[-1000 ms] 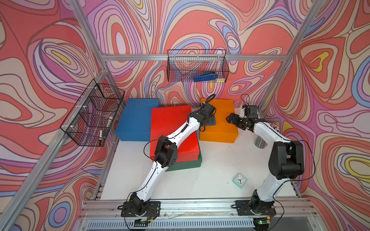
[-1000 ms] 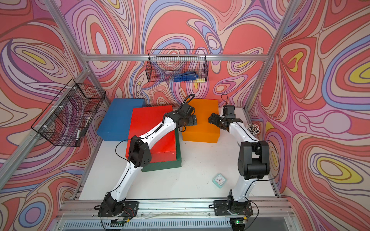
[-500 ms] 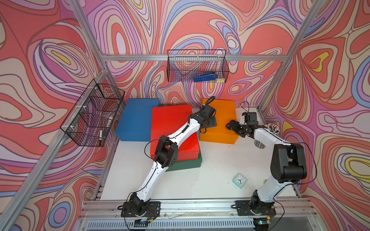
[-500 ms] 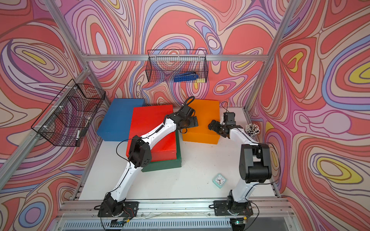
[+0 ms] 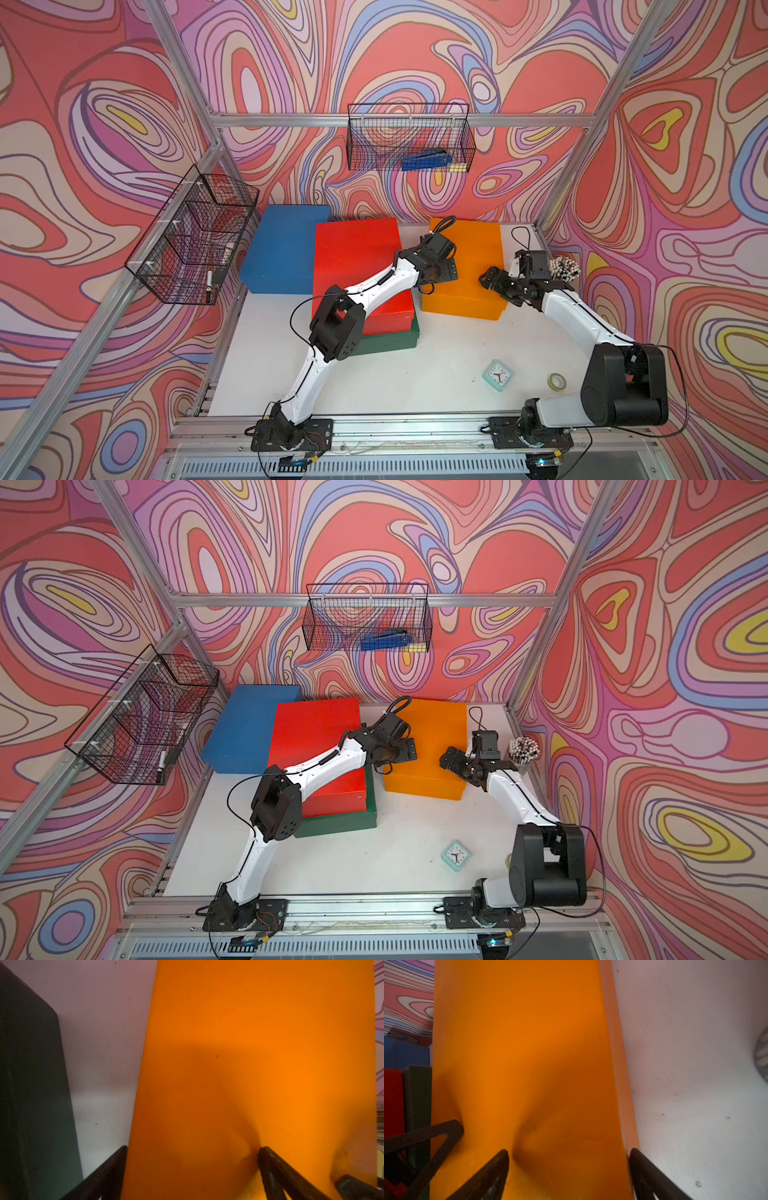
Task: Stack the shoeboxes
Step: Move the shoebox to the center of the board, then pick up the shoebox from the center of the board.
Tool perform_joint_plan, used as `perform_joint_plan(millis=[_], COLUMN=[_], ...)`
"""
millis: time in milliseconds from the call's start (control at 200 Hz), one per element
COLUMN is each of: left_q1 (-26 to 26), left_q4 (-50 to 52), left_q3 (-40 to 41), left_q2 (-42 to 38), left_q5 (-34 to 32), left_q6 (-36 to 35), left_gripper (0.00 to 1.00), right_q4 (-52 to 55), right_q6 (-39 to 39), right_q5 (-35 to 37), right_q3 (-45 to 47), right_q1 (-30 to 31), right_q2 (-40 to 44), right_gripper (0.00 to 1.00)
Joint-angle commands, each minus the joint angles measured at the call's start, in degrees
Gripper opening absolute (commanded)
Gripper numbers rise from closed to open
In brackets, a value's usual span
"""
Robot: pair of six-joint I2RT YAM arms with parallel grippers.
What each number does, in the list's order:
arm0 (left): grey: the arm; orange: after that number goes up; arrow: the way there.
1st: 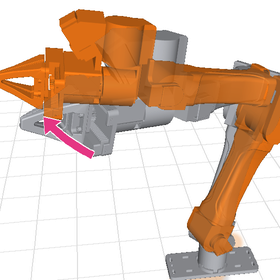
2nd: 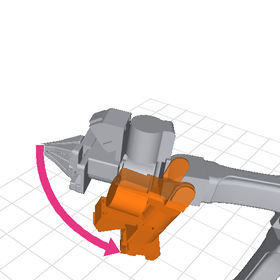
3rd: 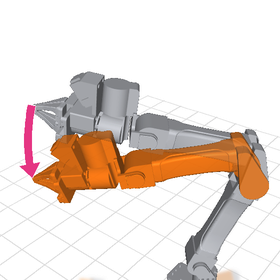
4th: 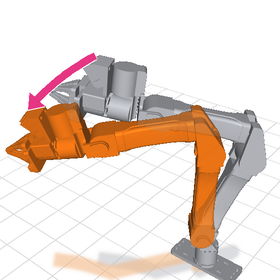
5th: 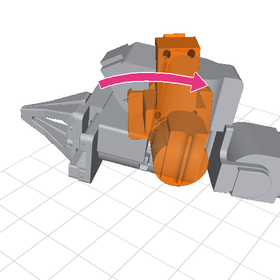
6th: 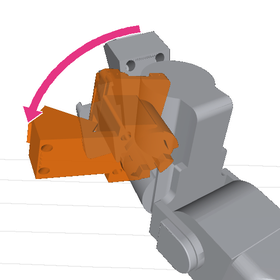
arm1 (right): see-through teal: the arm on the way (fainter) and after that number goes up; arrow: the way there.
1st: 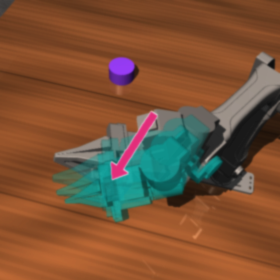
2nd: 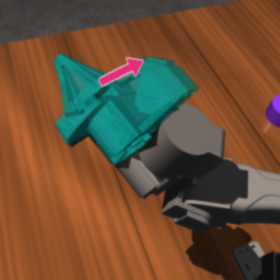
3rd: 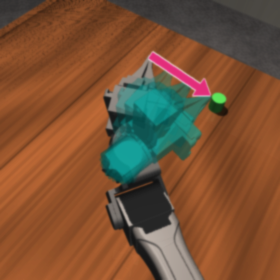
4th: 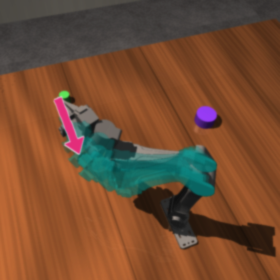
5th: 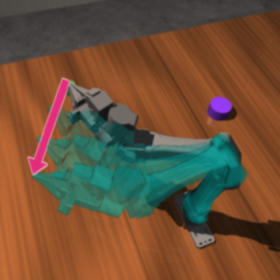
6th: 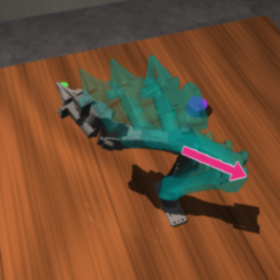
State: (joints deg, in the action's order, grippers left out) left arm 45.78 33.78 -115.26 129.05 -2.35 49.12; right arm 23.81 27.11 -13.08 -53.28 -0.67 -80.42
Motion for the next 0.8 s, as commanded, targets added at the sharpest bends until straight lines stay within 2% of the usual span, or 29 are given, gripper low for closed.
perform_joint_plan(millis=[0, 100, 336, 596, 791], left_q1=[2.9, 3.1, 1.9, -1.2, -1.4], left_q4=[1.1, 1.3, 2.3, 1.7, 1.8], left_q3=[3.6, 5.0, 1.8, 0.9, -2.4], left_q2=[-1.1, -2.3, -2.5, 0.1, 4.2], left_q5=[4.1, 3.8, 3.7, 5.9, 8.2], left_q6=[2.5, 3.0, 0.5, 0.5, 0.6], left_gripper=[0.96, 0.97, 0.99, 1.0, 1.0], right_q4=[0.2, 1.5, 2.1, -1.7, -7.0], right_q6=[0.5, 0.2, -1.8, -2.2, 0.5], right_q5=[-2.7, -0.4, 3.1, 1.2, -3.7], right_q3=[1.3, 1.3, -2.2, -4.1, -3.0], right_q1=[1.2, 1.2, -0.1, -0.9, -0.9], right_q2=[3.5, 5.1, 3.8, -3.9, -8.8], right_gripper=[0.92, 0.98, 0.98, 0.98, 0.98])
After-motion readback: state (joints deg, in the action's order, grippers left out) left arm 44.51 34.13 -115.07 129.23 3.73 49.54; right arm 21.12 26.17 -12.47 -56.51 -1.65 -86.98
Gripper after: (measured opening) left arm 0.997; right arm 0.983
